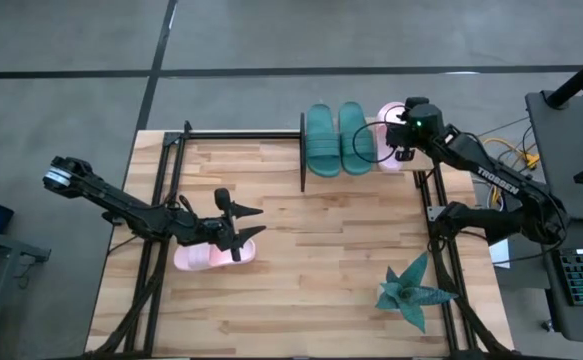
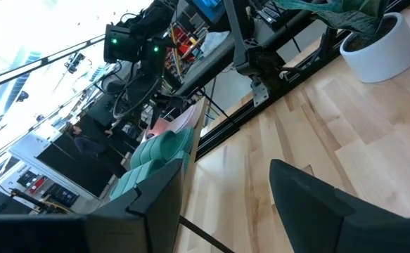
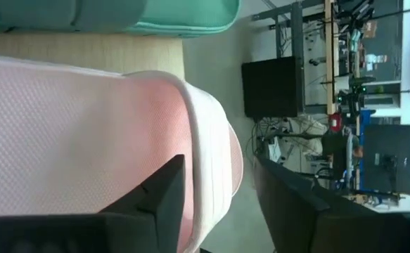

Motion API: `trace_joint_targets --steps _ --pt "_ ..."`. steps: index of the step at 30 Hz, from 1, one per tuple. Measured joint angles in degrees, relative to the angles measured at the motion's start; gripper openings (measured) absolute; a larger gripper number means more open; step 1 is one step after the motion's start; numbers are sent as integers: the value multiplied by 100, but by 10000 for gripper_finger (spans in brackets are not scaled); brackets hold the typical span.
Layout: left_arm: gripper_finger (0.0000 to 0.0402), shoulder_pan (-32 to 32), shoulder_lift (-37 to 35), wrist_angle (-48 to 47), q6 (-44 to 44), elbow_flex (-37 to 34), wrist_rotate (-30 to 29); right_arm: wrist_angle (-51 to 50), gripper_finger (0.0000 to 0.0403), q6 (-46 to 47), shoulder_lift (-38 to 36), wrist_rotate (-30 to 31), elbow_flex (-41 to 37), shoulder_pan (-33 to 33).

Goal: Pick and place slides into the shelf
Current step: Put the top pink slipper on the shelf

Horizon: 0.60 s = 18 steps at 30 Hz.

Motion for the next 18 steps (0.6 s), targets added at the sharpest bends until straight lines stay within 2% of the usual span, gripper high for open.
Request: trace_joint_targets --steps 7,10,18 --pt "196 0 2 0 0 0 0 -110 171 334 -78 -196 1 1" --pt "196 0 1 0 -1 0 0 -170 163 311 -70 -435 1 47" --pt "196 1 1 2 0 0 2 -107 139 120 50 -443 1 239"
